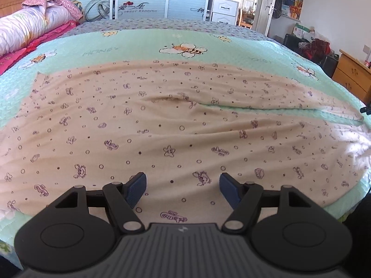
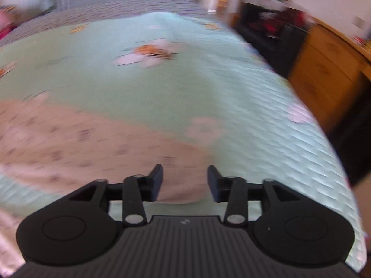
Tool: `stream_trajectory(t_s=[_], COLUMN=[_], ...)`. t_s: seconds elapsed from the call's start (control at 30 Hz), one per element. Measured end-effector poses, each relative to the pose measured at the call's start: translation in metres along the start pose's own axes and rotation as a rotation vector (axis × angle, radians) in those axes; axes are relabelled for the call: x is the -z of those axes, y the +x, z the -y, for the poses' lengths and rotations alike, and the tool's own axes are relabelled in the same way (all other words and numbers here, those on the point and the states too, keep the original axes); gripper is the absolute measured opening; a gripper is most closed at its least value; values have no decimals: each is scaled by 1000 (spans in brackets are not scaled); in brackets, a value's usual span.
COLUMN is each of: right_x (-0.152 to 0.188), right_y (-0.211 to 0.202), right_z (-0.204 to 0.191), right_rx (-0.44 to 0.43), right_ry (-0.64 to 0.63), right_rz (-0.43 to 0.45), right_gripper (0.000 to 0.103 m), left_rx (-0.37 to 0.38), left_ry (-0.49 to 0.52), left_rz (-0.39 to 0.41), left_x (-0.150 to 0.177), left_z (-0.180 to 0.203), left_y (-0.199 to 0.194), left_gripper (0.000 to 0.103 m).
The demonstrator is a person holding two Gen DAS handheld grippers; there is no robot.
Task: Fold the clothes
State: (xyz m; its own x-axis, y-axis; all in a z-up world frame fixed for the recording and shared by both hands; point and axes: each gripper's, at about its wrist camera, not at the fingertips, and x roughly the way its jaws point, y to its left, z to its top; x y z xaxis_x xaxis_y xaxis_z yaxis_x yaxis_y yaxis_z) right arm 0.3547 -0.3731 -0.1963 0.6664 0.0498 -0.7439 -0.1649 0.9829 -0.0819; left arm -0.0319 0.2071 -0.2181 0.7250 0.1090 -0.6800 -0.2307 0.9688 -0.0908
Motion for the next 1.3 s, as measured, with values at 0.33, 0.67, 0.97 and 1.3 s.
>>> stream_trajectory(t_s=[0.33, 0.67, 0.97, 1.3], right_x=[2, -17, 25, 56], right_y=[53, 15, 16, -30], right_z=[42, 32, 53, -73], right_rx=[-217, -194, -208, -130], right_ry=[367, 321, 472, -144], right_rz=[-19, 131, 141, 297], right_gripper=[6, 41, 49, 2], left_rx=[3, 11, 10, 11], left_ry=[75, 68, 84, 121], left_rz=[-48, -52, -51, -58], left_x=[-4, -2, -4, -5], left_z=[26, 32, 37, 50], left_y=[8, 10, 6, 4], left_gripper=[72, 72, 72, 72])
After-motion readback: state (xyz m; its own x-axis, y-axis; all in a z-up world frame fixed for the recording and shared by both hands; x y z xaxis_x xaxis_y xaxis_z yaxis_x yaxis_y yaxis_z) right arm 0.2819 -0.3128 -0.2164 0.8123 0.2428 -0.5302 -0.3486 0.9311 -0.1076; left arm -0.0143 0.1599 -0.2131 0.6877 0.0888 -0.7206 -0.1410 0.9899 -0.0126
